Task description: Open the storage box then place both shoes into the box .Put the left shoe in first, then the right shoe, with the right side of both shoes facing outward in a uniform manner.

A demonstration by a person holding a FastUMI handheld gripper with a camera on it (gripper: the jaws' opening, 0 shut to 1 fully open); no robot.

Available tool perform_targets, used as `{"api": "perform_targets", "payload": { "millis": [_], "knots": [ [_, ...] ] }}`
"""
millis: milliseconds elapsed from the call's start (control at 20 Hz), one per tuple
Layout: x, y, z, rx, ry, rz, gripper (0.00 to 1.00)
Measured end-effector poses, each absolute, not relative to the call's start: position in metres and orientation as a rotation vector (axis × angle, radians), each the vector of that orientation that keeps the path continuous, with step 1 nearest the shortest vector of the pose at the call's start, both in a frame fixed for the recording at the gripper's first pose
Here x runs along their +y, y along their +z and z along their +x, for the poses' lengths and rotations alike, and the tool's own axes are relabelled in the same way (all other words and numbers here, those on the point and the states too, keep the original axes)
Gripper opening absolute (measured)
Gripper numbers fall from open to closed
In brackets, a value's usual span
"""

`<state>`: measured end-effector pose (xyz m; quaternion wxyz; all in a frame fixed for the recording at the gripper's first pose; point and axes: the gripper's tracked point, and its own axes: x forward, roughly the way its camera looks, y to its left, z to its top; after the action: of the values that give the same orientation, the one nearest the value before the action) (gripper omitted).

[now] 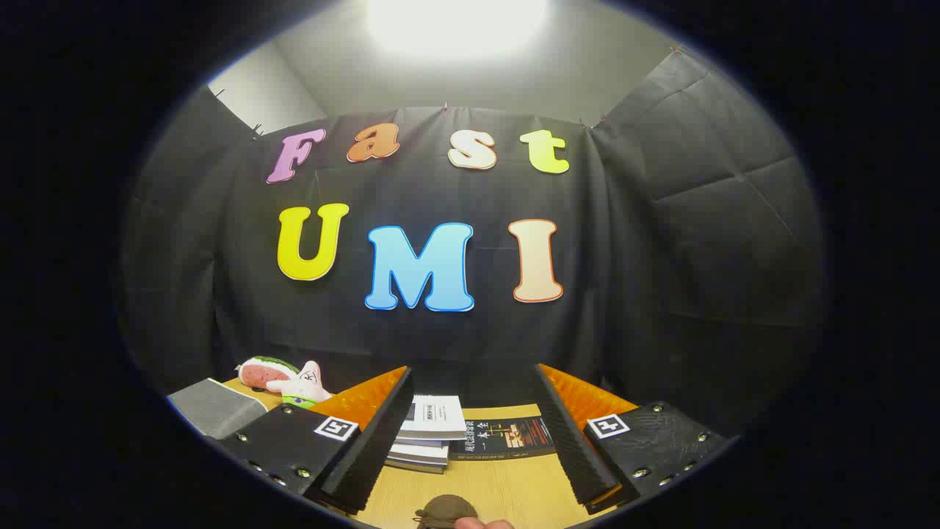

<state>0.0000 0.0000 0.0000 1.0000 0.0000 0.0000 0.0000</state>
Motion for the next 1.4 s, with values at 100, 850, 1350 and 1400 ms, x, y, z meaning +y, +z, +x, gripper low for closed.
{"api": "perform_targets", "payload": {
  "millis": [100,850,1350,1400],
  "knots": [
    [0.010,0.002,-0.004,0.008,0.007,0.022,0.98],
    [0.025,-0.024,0.019,0.084,0.063,0.047,0.98],
    [0.101,-0.088,0.040,0.283,0.272,0.147,0.98],
    [0.111,-0.094,0.040,0.306,0.303,0.158,0.98]
  ]
}}
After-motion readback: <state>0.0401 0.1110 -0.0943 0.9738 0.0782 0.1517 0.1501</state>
